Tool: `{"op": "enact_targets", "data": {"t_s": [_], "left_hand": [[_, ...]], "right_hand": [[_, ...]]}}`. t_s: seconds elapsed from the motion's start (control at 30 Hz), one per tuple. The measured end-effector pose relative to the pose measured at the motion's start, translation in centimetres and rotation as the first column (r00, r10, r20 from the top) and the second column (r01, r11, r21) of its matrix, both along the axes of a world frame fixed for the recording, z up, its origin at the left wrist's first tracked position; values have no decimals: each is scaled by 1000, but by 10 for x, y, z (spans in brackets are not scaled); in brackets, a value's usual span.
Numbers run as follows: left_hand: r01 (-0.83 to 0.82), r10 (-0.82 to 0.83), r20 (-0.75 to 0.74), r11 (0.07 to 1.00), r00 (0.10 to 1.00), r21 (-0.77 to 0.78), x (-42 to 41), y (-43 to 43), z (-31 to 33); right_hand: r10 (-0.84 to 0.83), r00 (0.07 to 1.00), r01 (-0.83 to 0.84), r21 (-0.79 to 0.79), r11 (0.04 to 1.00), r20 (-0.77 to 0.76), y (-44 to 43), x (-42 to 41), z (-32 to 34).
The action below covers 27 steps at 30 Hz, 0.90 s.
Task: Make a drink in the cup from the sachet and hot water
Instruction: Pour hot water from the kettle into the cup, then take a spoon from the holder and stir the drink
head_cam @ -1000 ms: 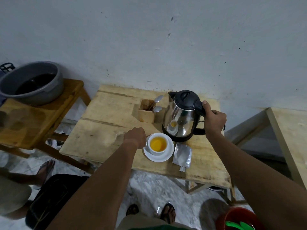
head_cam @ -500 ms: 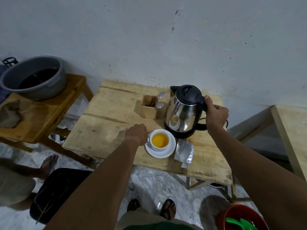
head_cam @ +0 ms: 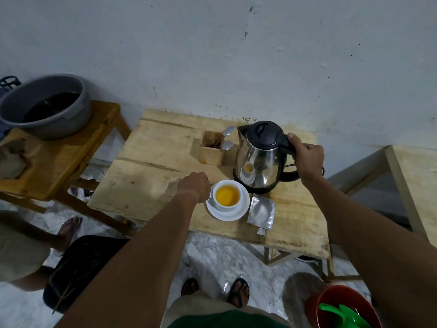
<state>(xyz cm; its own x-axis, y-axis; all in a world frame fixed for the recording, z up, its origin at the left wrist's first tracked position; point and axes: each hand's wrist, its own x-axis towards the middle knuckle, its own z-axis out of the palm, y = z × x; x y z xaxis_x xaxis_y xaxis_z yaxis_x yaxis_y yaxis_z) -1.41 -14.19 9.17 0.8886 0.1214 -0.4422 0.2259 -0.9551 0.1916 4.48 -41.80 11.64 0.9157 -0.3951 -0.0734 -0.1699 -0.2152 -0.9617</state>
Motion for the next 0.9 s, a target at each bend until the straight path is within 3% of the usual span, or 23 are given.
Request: {"op": "enact_targets", "data": {"t_s": [0.3,0.4,0.57,0.63,0.73,0.9], "left_hand": [[-15,16,35,1000,999,-19,-5,2,-3],[0,1,39,1000,999,-27,-7,4,-4],[-6,7,29,999,1000,-51,-7,8,-5],[1,1,14,996,1000,-88,-4,10,-6],[-1,-1,-13,988,1000,-152,0,16,-8],[-64,53,-41,933,998,-353,3,30,-22]], "right_hand": [[-60,996,63,-53,997,61,10,-6,-5],[-158,981,166,-68,984,116,18,-10,-6],[-214,922,325,-342,882,323,46,-18,7],[-85,908,299,-492,818,411,60,-23,10],[239,838,178,-660,730,491,83,-28,10],[629,690,-116,-803,584,358,125,-23,1]]}}
